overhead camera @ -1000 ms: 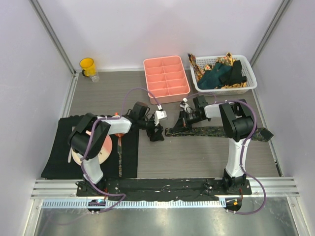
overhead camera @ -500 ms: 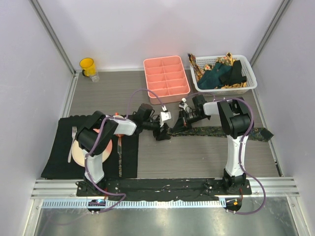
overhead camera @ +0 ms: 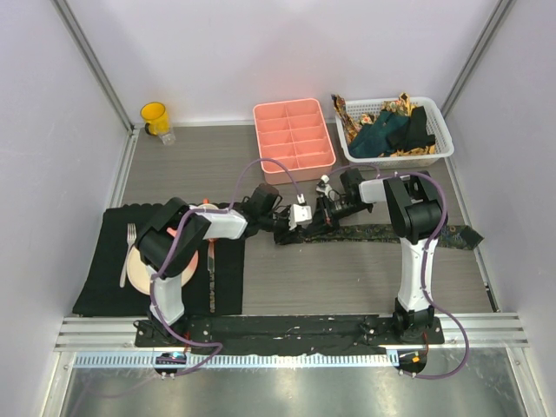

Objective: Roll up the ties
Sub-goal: Roll the tie at the center of the board.

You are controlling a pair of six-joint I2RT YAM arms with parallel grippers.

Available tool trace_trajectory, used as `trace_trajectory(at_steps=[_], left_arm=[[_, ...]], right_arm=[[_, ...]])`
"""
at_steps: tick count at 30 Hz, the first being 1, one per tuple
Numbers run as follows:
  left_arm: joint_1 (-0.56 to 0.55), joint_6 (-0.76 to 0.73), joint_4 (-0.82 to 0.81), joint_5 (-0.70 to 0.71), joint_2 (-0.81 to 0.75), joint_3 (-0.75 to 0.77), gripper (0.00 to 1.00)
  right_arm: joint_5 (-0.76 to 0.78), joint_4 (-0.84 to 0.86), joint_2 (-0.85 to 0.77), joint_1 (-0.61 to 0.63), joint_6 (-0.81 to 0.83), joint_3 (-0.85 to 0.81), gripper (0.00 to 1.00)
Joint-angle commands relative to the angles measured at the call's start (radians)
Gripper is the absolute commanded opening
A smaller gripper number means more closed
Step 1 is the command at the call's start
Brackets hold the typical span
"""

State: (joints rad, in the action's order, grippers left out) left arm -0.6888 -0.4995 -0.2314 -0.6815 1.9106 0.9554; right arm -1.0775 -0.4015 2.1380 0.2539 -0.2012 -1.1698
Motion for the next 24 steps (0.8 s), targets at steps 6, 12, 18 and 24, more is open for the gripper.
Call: trace_trajectory(at_steps=[6,12,18,24], left_arm=[[-0.046,-0.053,0.303,0.177,0.016,0.062,0.19],[-0.066,-0.040,0.378,0.244,0.024,0.095,0.19],[-0.069,-0.045,0.415,0.276,0.036,0.124,0.19],[-0.069,-0.056,0.438,0.280,0.045,0.137,0.19]], right_arm=[[0.220,-0.111,-0.150,-0.022,0.051,0.033,0.43],[0.160,-0.060,-0.190,-0.008,-0.064,0.067,0.44],[0.133,0.033,-0.164,0.011,-0.153,0.050,0.44],[0.123,0.034,-0.174,0.024,-0.170,0.024,0.45]])
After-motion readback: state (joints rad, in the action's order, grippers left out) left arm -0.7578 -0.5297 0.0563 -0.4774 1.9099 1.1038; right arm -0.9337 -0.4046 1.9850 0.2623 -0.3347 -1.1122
